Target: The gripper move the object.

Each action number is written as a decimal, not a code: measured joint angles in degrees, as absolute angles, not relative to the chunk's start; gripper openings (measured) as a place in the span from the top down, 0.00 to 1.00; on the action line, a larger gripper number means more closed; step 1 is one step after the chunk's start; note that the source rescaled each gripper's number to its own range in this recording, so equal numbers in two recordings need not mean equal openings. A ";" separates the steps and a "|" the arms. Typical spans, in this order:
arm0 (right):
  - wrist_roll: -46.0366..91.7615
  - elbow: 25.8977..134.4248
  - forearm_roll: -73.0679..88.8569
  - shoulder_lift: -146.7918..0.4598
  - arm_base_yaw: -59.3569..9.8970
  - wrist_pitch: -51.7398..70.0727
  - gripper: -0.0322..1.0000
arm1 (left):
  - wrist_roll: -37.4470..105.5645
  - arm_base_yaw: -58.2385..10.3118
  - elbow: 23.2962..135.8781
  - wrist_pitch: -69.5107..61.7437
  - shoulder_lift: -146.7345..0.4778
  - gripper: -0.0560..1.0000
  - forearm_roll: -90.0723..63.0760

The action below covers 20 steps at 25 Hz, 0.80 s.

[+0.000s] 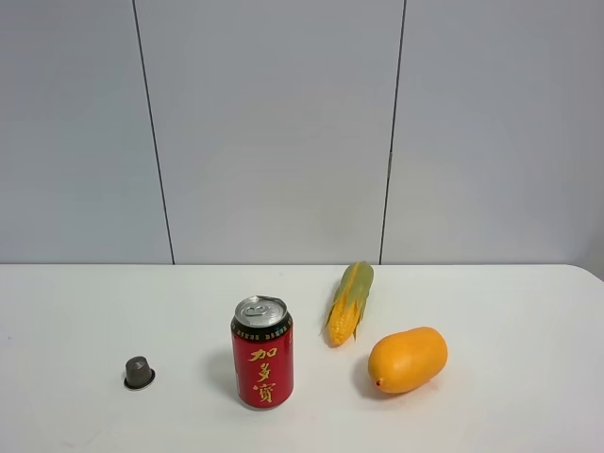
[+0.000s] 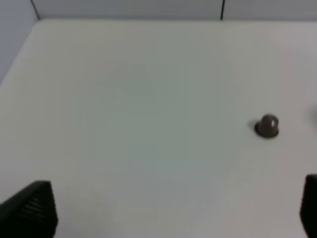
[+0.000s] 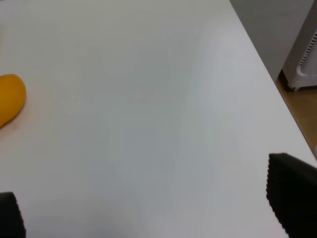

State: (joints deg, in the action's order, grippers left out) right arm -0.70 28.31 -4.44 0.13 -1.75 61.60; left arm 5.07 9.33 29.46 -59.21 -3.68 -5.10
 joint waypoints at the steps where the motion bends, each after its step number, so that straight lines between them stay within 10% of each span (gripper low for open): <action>1: -0.70 28.31 -4.44 0.13 -1.75 61.60 0.00 | 5.07 9.33 29.22 -59.68 -3.53 0.01 -4.89; 20: -0.70 28.31 -4.44 0.13 -1.75 61.60 0.00 | 3.17 9.33 29.15 -60.23 0.30 0.00 -3.39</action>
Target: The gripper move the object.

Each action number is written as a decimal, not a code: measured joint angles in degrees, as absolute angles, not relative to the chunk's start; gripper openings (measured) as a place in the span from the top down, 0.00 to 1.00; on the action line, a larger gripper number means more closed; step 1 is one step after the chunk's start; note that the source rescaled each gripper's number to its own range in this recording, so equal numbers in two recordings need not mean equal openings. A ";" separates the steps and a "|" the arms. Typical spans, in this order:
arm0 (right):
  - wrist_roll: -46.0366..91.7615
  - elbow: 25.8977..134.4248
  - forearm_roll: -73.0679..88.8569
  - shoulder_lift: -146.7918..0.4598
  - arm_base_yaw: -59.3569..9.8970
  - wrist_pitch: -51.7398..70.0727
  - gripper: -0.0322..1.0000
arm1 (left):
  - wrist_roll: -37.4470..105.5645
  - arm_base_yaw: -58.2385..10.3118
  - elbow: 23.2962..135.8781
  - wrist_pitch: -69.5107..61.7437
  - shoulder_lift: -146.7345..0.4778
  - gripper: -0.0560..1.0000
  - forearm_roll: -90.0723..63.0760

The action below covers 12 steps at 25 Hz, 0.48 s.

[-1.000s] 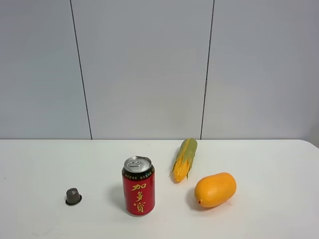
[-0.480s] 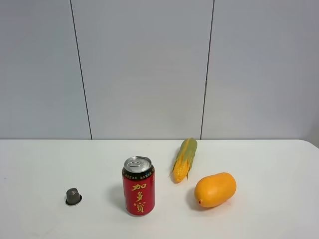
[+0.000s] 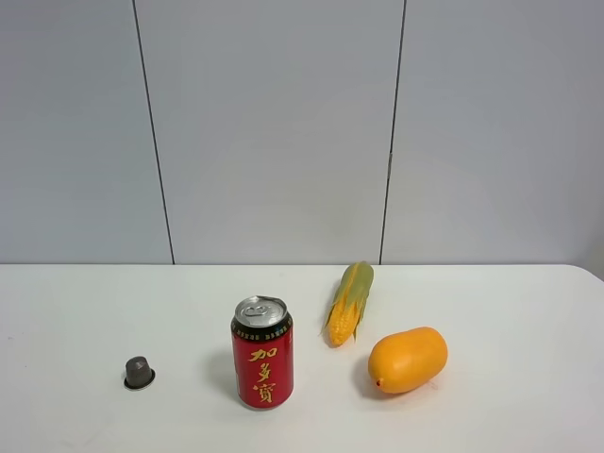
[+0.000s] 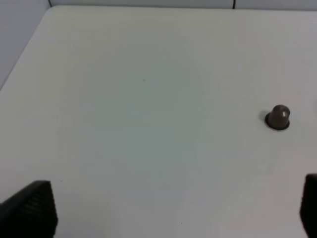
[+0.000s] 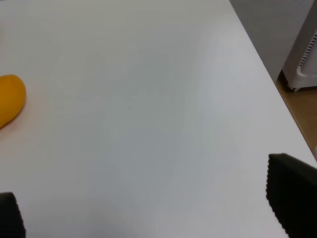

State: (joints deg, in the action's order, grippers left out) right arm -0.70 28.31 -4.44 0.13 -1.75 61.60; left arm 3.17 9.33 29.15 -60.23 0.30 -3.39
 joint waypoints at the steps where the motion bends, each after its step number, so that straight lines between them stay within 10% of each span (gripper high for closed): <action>1: -0.70 28.31 -4.44 0.13 -1.75 61.60 0.00 | 3.17 9.33 29.15 -60.23 0.30 0.00 -3.39; 12: -0.70 28.31 -4.44 0.13 -1.75 61.60 0.00 | 3.13 9.33 29.15 -60.28 0.31 0.00 -3.39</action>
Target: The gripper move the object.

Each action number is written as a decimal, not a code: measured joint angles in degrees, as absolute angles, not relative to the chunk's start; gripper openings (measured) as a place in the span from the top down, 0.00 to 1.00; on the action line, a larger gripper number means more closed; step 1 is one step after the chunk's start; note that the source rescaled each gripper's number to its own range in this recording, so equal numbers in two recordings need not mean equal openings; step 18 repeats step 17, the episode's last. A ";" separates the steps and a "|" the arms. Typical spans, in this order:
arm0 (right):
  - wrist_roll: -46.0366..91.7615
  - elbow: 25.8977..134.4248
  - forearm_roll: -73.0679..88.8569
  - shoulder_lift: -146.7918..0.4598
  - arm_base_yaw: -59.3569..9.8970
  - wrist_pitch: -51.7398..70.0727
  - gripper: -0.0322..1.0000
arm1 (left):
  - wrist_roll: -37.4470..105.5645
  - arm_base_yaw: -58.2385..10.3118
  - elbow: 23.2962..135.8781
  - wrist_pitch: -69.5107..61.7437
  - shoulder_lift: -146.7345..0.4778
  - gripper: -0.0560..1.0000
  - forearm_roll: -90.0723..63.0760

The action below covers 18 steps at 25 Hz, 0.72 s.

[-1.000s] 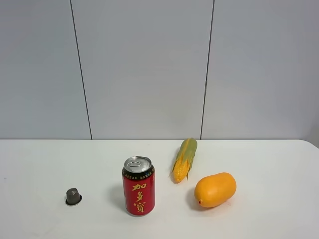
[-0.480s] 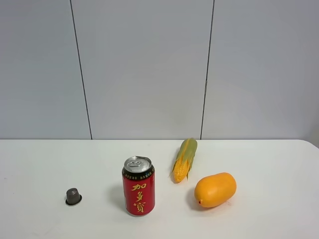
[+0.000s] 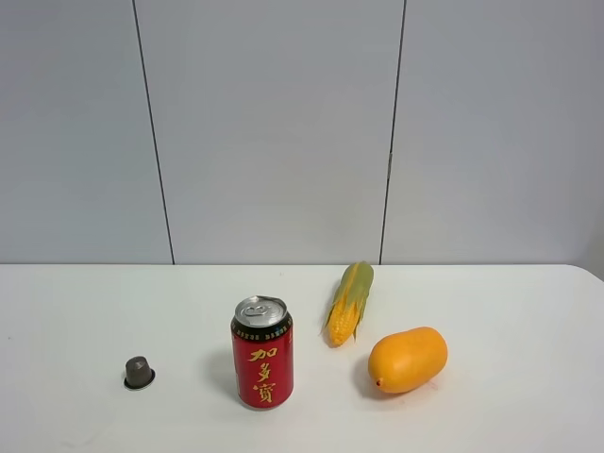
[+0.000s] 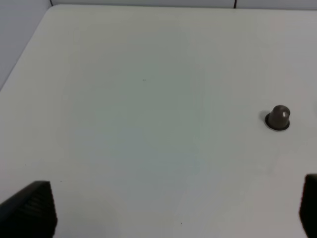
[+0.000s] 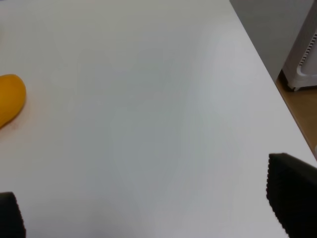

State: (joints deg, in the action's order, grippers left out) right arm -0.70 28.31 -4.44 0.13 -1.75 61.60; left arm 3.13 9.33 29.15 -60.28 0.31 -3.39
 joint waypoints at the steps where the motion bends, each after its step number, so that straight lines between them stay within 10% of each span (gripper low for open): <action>1: -0.70 28.31 -4.44 0.13 -1.75 61.60 0.00 | 3.13 9.33 29.15 -60.28 0.31 0.00 -3.39; 18: -0.70 28.31 -4.44 0.13 -1.75 61.60 0.00 | 3.10 9.33 29.15 -60.28 0.31 0.00 -3.39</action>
